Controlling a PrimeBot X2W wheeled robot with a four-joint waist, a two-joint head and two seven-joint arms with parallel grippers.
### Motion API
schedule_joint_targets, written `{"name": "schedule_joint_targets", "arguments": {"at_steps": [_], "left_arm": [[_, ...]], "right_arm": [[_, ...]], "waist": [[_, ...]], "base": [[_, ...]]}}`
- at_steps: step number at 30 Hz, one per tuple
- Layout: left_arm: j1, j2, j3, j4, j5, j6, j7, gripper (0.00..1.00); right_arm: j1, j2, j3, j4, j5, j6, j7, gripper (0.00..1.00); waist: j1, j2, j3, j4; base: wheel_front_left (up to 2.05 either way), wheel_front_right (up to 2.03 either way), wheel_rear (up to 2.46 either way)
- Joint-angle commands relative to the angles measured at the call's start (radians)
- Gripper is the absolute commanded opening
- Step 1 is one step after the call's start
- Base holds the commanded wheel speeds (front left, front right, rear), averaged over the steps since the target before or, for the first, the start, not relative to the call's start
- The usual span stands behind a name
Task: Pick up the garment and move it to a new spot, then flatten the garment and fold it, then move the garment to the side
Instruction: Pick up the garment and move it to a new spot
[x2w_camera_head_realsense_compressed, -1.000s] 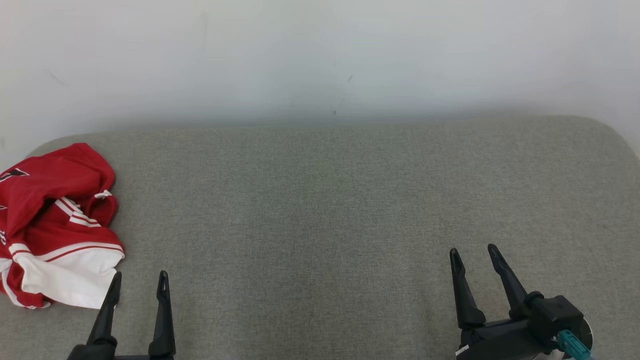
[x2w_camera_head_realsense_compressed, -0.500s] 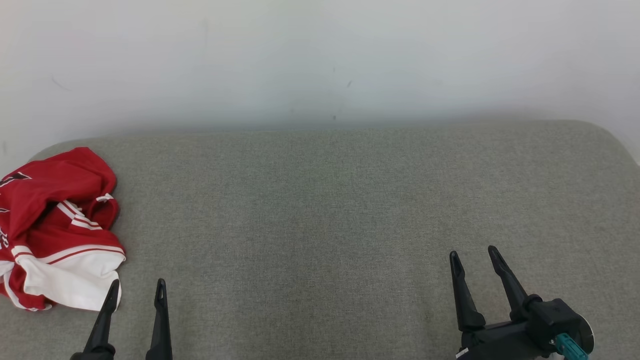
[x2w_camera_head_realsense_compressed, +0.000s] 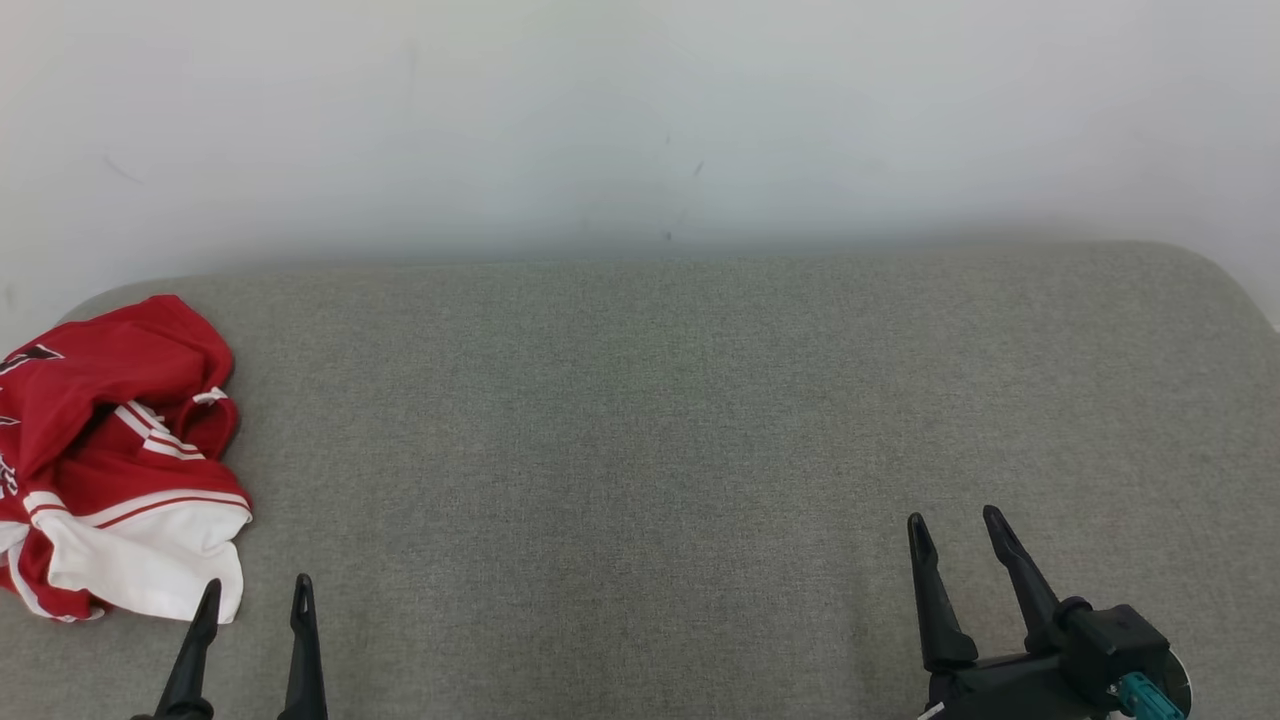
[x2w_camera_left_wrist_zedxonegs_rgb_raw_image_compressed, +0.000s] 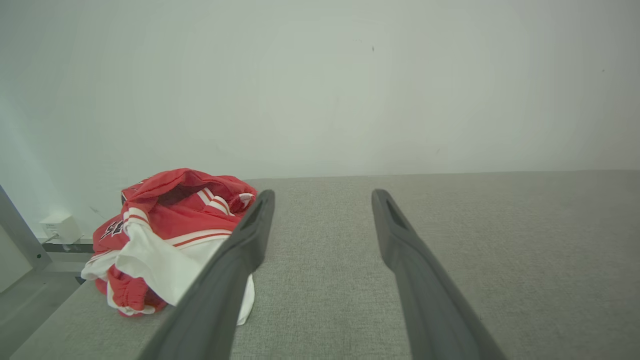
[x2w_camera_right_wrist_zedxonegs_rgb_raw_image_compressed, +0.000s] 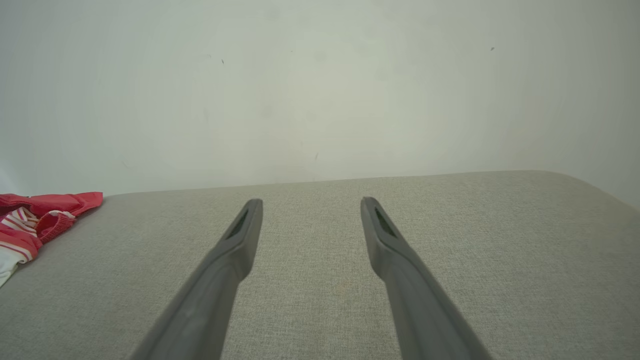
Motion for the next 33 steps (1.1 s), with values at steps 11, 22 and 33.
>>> {"name": "schedule_joint_targets", "arguments": {"at_steps": [11,22,33], "left_arm": [[-0.006,-0.001,0.006,0.029,-0.007,0.006,-0.004,1.00],[-0.019,0.003,0.009,0.039,-0.006,0.013,-0.004,1.00],[-0.024,0.014,0.023,0.061,-0.015,0.023,-0.004,1.00]], "right_arm": [[0.003,-0.003,-0.003,0.009,0.014,-0.002,0.006,1.00],[0.011,-0.002,-0.002,0.015,0.023,-0.002,0.005,1.00],[0.018,-0.002,0.007,0.029,0.032,-0.002,0.002,1.00]], "waist": [[0.0000,0.0000,-0.004,0.006],[0.0000,0.0000,-0.002,0.060],[0.0000,0.0000,-0.005,0.205]], "base": [[0.00,0.00,0.00],[0.00,0.00,0.00],[0.00,0.00,0.00]]}}
